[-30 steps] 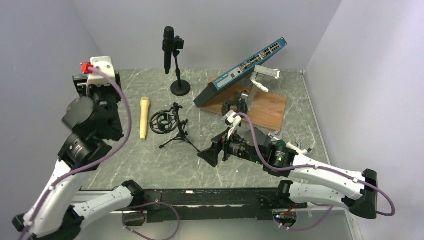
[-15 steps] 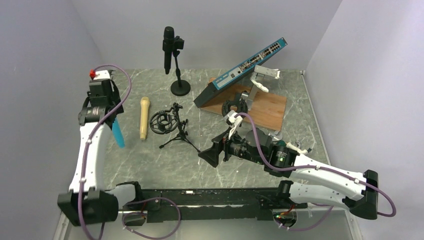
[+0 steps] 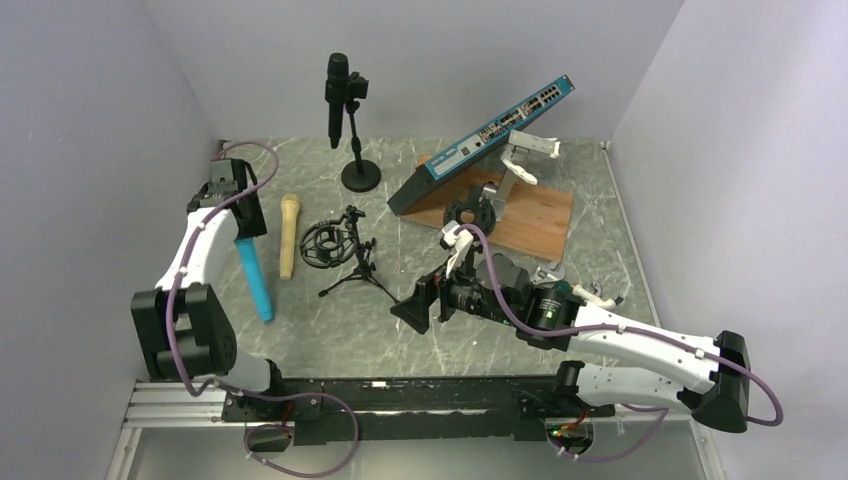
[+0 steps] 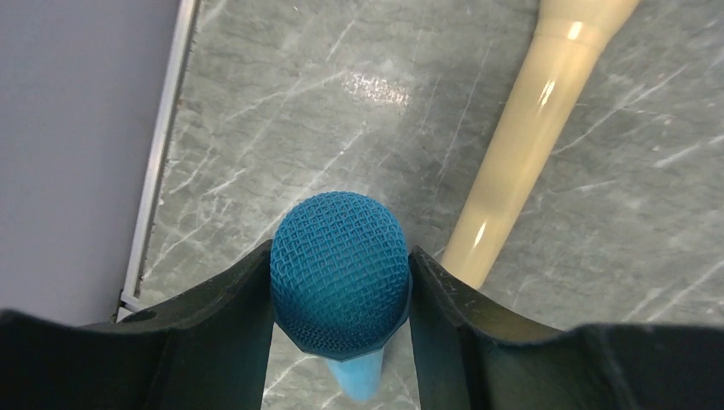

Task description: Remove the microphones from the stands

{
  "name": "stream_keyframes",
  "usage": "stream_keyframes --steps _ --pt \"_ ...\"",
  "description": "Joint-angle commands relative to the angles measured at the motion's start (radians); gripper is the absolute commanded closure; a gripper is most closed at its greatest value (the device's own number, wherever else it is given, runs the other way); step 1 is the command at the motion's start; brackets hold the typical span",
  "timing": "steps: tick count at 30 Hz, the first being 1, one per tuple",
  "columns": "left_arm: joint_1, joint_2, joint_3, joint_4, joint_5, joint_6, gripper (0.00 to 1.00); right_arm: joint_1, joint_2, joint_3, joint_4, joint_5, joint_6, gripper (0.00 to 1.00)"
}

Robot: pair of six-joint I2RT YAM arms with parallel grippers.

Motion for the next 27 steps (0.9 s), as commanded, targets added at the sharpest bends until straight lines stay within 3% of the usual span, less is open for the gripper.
stream_keyframes --steps 1,13,21,27 --pt "0.004 0.076 -0.003 0.059 0.002 -0.008 1.0 0.0 0.01 0.05 0.05 -0.008 -0.011 0.0" --pt "0.015 0.289 0.089 0.014 0.084 -0.003 0.99 0.001 0.028 0.057 0.056 -0.02 -0.006 0.0" --pt "0.05 0.358 0.094 0.016 0.131 -0.005 0.61 0.001 -0.006 0.054 0.033 -0.009 -0.005 0.0" --pt "0.049 0.361 0.089 0.021 0.14 0.002 0.47 0.001 -0.018 0.05 0.028 -0.005 -0.003 0.0"
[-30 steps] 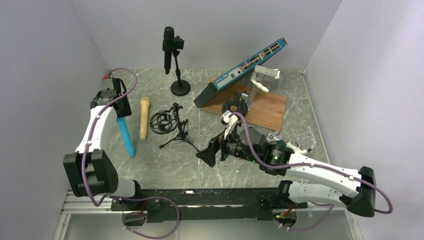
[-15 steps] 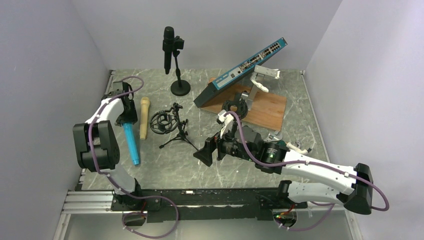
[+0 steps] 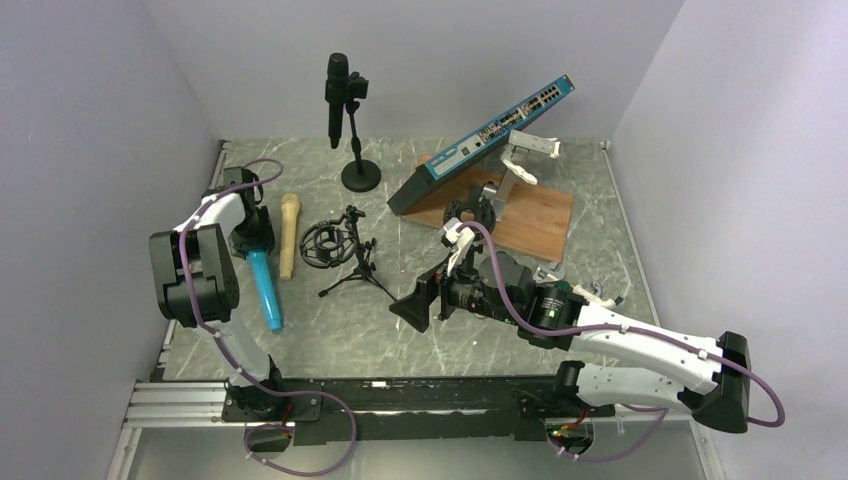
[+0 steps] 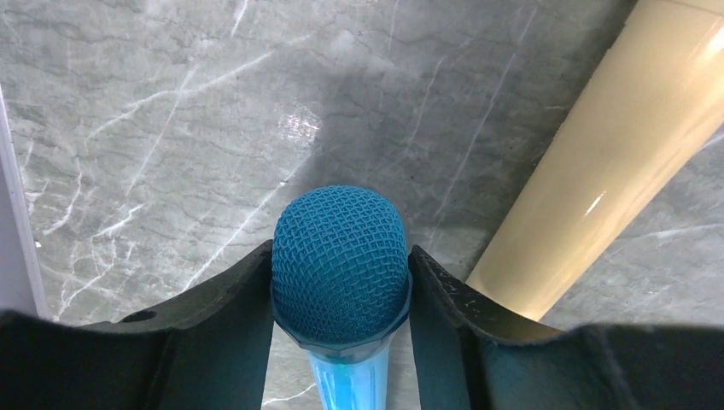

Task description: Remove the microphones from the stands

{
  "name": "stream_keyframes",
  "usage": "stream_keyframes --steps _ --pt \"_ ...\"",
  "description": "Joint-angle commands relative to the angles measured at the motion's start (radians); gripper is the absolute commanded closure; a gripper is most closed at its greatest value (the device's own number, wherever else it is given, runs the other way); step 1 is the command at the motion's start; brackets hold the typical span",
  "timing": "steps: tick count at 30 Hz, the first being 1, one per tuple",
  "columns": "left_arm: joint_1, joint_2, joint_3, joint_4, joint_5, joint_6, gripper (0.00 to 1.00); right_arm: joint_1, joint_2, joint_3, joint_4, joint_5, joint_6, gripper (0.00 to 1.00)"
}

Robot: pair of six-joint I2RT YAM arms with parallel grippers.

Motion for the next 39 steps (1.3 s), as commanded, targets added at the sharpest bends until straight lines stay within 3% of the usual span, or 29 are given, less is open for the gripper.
stream_keyframes --steps 1,8,24,36,39 --pt "0.0 -0.003 0.03 0.01 0.036 0.0 0.44 0.0 -0.023 0.028 0.023 0.001 -0.002 0.0" --pt "0.0 -0.013 0.019 0.017 0.063 -0.009 0.3 0.001 -0.023 0.029 0.019 0.003 0.002 0.0" --pt "-0.01 -0.078 -0.006 0.047 0.086 -0.018 0.25 0.0 -0.029 0.031 0.0 0.026 0.013 0.0" --pt "-0.046 -0.304 -0.115 0.132 0.079 -0.034 0.18 0.0 -0.018 0.028 0.02 0.009 0.048 0.0" --pt "-0.069 -0.413 -0.18 0.196 0.102 -0.033 0.1 0.001 -0.019 0.026 0.005 0.025 0.053 0.0"
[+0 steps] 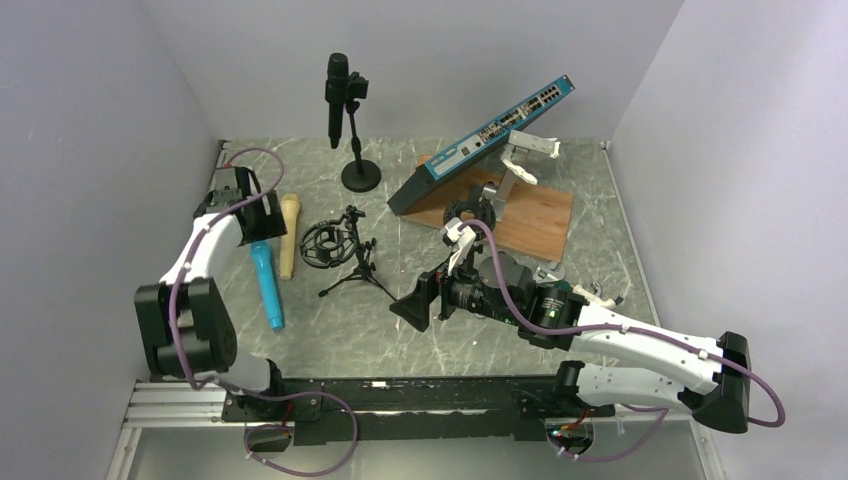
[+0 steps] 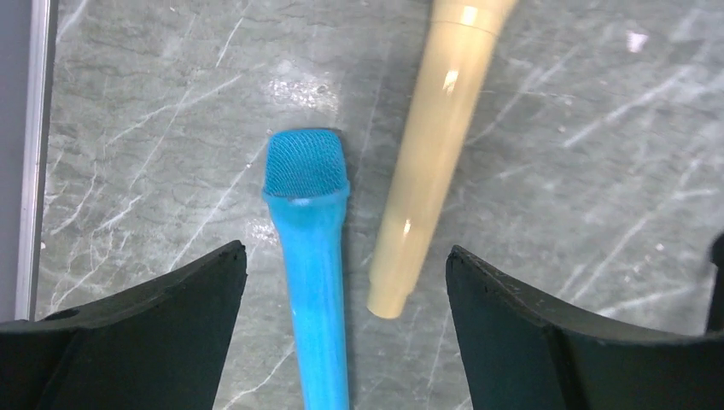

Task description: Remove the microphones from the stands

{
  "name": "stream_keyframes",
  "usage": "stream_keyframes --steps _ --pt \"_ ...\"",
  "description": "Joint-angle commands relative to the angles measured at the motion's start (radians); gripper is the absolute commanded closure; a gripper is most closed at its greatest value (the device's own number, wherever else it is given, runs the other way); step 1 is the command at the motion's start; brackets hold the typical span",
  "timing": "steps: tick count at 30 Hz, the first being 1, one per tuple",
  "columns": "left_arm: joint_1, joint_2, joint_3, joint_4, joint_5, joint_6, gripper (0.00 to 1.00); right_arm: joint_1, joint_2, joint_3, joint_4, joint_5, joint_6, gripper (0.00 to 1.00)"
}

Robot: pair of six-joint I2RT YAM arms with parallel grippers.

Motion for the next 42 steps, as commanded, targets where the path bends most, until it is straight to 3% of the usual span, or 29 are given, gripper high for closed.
stream_keyframes --steps 1,7,11,18,28,37,42 --pt "-0.033 -0.171 -0.081 0.12 0.026 -0.007 0.09 0.0 -0.014 0.028 0.003 0.025 0.023 0.0" --pt "-0.086 -0.46 -0.234 0.287 0.023 0.023 0.04 0.001 -0.034 0.084 -0.103 0.092 -0.004 0.0" --pt "-0.21 -0.6 -0.283 0.369 0.068 0.021 0.03 0.0 -0.044 0.206 -0.218 0.182 -0.096 0.0" --pt "-0.225 -0.757 -0.232 0.223 0.16 -0.131 0.03 0.001 -0.014 0.372 -0.333 0.291 -0.166 0.0" --pt "-0.225 -1.031 -0.176 -0.034 0.221 -0.237 0.03 0.0 -0.028 0.283 -0.182 0.264 -0.099 0.0" --pt "-0.225 -1.063 -0.108 -0.058 0.589 -0.316 0.07 0.001 0.069 0.286 -0.144 0.217 -0.038 0.0" --pt "-0.225 -1.05 -0.071 -0.035 0.658 -0.358 0.06 -0.005 0.094 0.298 -0.125 0.245 0.002 0.0"
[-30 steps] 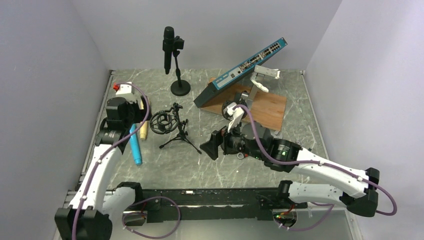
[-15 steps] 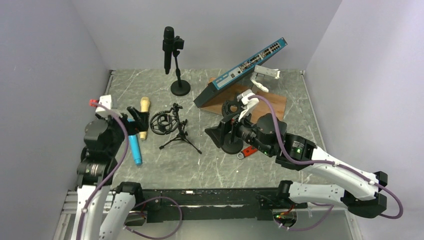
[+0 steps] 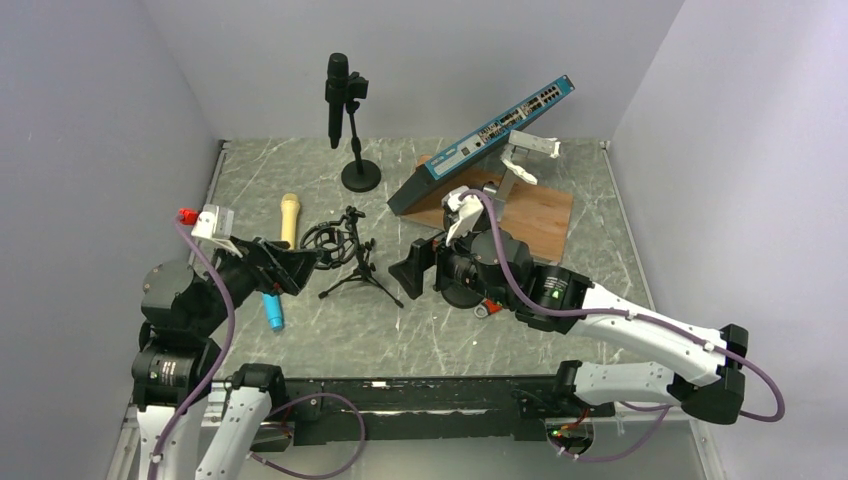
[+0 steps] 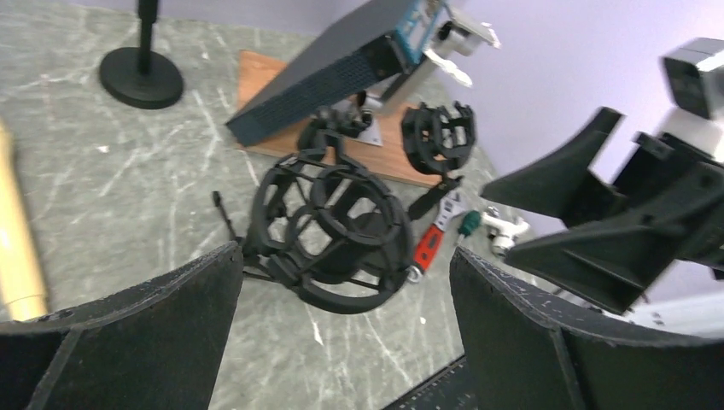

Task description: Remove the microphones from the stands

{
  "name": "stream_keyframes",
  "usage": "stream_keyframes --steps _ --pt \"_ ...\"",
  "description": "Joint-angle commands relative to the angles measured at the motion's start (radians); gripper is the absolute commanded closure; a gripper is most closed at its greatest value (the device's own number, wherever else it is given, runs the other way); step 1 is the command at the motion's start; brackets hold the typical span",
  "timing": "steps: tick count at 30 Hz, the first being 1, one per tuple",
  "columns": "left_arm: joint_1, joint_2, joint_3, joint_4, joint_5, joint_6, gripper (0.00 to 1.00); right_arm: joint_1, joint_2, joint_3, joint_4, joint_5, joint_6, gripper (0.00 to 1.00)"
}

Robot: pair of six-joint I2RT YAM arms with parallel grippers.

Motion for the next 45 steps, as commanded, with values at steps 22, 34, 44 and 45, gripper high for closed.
stream_keyframes --steps 22,34,44,45 --pt "0.0 0.016 0.013 -0.027 0.17 -0.062 0.06 -0.237 0.26 0.049 0.139 -0.466 -0.233 0.08" --pt "-0.001 -0.027 -0.025 -0.109 0.117 -0.013 0.15 -0.236 0.357 -0.046 0.416 -0.594 -0.227 0.13" --pt "0.001 -0.131 0.022 -0.135 -0.051 -0.02 0.01 -0.212 0.443 -0.114 0.659 -0.513 -0.31 0.16" --pt "0.0 -0.136 0.023 -0.138 -0.056 -0.021 0.01 -0.212 0.451 -0.108 0.673 -0.524 -0.322 0.16"
